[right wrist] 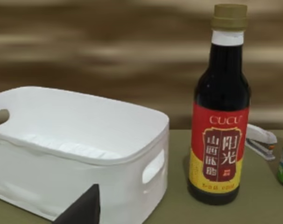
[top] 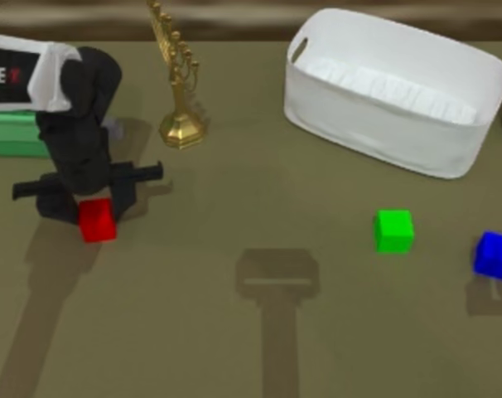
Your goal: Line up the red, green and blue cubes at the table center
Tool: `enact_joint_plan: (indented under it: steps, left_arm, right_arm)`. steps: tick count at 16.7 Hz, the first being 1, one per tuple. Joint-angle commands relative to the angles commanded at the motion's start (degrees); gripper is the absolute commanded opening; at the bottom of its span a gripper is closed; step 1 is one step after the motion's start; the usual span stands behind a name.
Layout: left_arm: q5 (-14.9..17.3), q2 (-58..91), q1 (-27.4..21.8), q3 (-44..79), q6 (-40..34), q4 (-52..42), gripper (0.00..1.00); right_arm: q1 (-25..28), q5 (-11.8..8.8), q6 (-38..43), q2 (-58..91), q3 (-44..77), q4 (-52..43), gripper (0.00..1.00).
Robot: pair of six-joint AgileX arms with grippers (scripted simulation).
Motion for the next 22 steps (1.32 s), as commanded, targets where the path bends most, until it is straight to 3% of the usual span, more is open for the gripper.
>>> enact_joint_plan:
  steps: [7, 14, 17, 22]
  left_arm:
    - [-0.1, -5.0, 1.0, 6.8, -0.2, -12.3, 0.00]
    - [-0.1, -6.1, -0.1, 6.8, -0.7, -13.1, 0.00]
    - [-0.1, -9.4, -5.5, 3.2, -4.4, -12.7, 0.00]
    - [-0.2, -17.5, -19.7, -6.2, -13.4, -11.9, 0.00]
  right_arm:
    - [0.0, 0.0, 0.0, 0.0, 0.0, 0.0, 1.00]
    - [0.0, 0.0, 0.0, 0.0, 0.0, 0.0, 1.00]
    - [0.0, 0.0, 0.0, 0.0, 0.0, 0.0, 1.00]
    - [0.0, 0.0, 0.0, 0.0, 0.0, 0.0, 1.00]
